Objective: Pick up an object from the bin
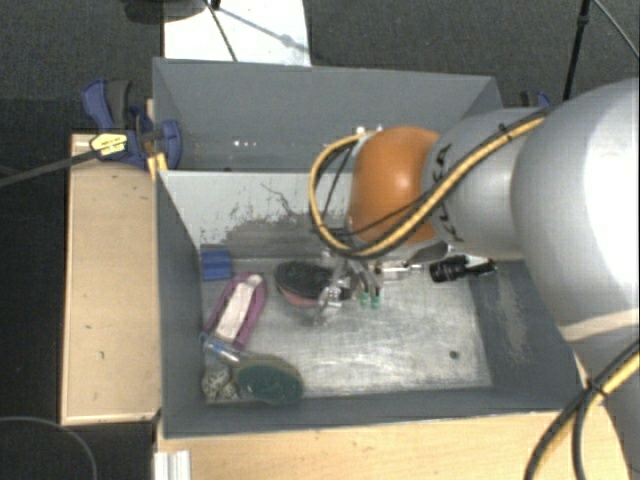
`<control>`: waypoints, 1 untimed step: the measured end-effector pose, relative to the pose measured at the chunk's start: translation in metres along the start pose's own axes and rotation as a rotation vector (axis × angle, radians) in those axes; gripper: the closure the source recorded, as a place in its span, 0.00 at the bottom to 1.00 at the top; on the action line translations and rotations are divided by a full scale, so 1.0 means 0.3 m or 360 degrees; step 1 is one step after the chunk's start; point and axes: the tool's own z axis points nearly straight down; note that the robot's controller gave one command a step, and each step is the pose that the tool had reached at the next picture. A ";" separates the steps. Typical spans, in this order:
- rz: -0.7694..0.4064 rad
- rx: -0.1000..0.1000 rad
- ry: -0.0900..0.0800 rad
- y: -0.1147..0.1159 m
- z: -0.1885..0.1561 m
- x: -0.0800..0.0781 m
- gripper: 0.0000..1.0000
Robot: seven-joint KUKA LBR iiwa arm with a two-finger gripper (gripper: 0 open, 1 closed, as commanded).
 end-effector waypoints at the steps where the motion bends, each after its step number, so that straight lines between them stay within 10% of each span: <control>1: 0.0007 -0.0002 -0.0008 -0.034 -0.476 0.059 1.00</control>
Offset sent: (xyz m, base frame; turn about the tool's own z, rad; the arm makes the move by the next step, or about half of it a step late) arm -0.0216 -0.0067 0.1380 -0.0019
